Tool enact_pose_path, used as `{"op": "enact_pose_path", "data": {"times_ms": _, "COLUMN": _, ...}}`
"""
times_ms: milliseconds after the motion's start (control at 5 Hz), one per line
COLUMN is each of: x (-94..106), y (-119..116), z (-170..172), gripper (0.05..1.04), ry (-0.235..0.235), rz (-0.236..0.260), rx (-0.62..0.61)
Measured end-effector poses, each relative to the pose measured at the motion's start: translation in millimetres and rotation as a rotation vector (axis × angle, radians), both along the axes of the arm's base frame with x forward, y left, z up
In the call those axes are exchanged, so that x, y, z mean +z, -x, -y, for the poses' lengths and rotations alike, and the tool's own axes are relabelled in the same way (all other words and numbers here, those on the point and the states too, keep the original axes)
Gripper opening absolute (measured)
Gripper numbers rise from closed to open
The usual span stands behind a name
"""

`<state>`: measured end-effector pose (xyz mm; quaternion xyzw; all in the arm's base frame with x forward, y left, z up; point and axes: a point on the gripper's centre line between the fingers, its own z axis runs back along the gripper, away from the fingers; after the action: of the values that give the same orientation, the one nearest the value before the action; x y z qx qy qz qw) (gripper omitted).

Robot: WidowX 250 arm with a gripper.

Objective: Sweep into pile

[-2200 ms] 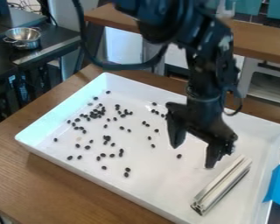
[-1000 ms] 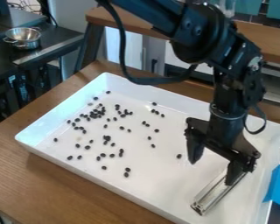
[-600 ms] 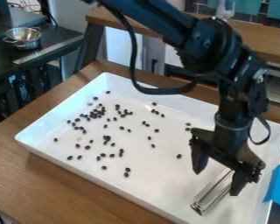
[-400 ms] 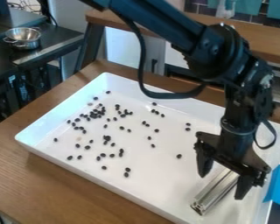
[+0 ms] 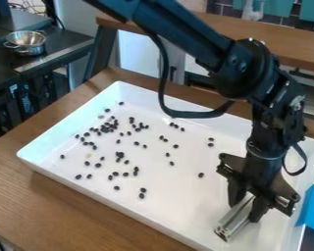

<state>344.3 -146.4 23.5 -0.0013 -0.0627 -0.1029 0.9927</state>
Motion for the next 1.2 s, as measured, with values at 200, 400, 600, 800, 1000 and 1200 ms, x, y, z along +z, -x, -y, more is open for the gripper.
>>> {"op": "enact_pose_path", "data": {"times_ms": 200, "x": -3.2, "y": 5, "z": -7, "gripper": 0.371, "ry": 0.004, "rz": -0.002, "rx": 0.0}}
{"op": "enact_pose_path", "data": {"times_ms": 400, "x": -2.7, "y": 6, "z": -18, "gripper": 0.371, "ry": 0.018, "rz": -0.019, "rx": -0.002}}
{"op": "enact_pose_path", "data": {"times_ms": 600, "x": -2.4, "y": 2, "z": -36, "gripper": 0.371, "ry": 0.023, "rz": -0.035, "rx": 0.029}}
{"op": "enact_pose_path", "data": {"times_ms": 800, "x": -2.6, "y": -2, "z": -59, "gripper": 0.371, "ry": 0.023, "rz": -0.055, "rx": 0.06}}
{"op": "enact_pose_path", "data": {"times_ms": 1000, "x": -2.1, "y": -7, "z": -87, "gripper": 0.371, "ry": 0.033, "rz": -0.06, "rx": 0.109}}
{"op": "enact_pose_path", "data": {"times_ms": 1200, "x": -2.4, "y": -9, "z": -109, "gripper": 0.371, "ry": 0.041, "rz": -0.064, "rx": 0.137}}
